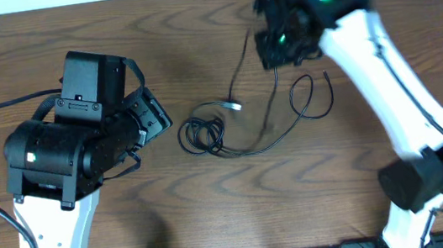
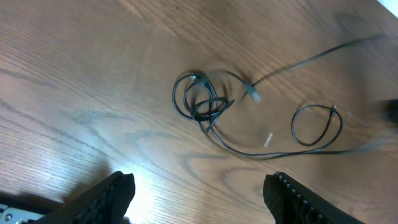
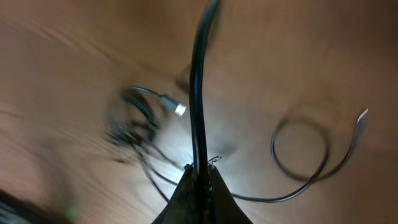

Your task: Untangle cables

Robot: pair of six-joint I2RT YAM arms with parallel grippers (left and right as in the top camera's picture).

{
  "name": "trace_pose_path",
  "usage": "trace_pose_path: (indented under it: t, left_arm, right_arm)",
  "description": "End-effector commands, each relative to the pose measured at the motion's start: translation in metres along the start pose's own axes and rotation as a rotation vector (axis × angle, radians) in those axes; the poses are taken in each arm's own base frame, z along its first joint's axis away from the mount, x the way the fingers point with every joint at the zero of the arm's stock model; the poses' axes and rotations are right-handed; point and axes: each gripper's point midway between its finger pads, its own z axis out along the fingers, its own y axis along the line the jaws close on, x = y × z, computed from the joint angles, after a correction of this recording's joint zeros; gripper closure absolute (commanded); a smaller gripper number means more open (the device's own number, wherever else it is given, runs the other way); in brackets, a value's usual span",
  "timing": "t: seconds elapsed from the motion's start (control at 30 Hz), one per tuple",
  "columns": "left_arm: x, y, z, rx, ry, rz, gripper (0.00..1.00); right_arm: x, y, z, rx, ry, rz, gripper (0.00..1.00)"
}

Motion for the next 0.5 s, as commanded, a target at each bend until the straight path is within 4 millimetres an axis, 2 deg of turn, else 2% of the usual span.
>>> trace_pose_path:
  t: [0.0,0.03,0.13,0.17,0.23,0.33,0.47]
  left_arm:
    - [-0.003,0.003,-0.006,-0.002,-0.025,0.004,0.28]
    - [-0.003,0.003,-0.006,-0.002,-0.025,0.004,0.28]
    - [-0.003,0.003,-0.006,-0.002,-0.025,0.004,0.28]
    - [-0.003,0.003,-0.006,-0.002,-0.025,0.004,0.28]
    - [-0.003,0.003,-0.006,-0.002,-0.025,0.004,0.28]
    - [-0.003,0.003,-0.005,-0.002,-0.024,0.005,0.28]
    - [-0.003,0.003,-0.005,-0.002,-0.024,0.005,0.28]
  right_arm:
    - [-0.031,0.036,-0.13,-0.1,-0.344,-0.015,0.99]
    - [-0.036,0.042,-0.159,-0.122,-0.425,-0.021,0.99]
    - [-0.04,0.055,-0.224,-0.176,-0.607,-0.033,0.99]
    - [-0.04,0.061,-0.259,-0.207,-0.706,-0.034,0.99]
    - [-0.041,0.068,-0.294,-0.248,-0.816,-0.039,0.99]
    - [-0.042,0.075,-0.338,-0.302,-0.958,-0.023,0.98]
    - [-0.044,0.083,-0.375,-0.392,-1.071,0.027,0.98]
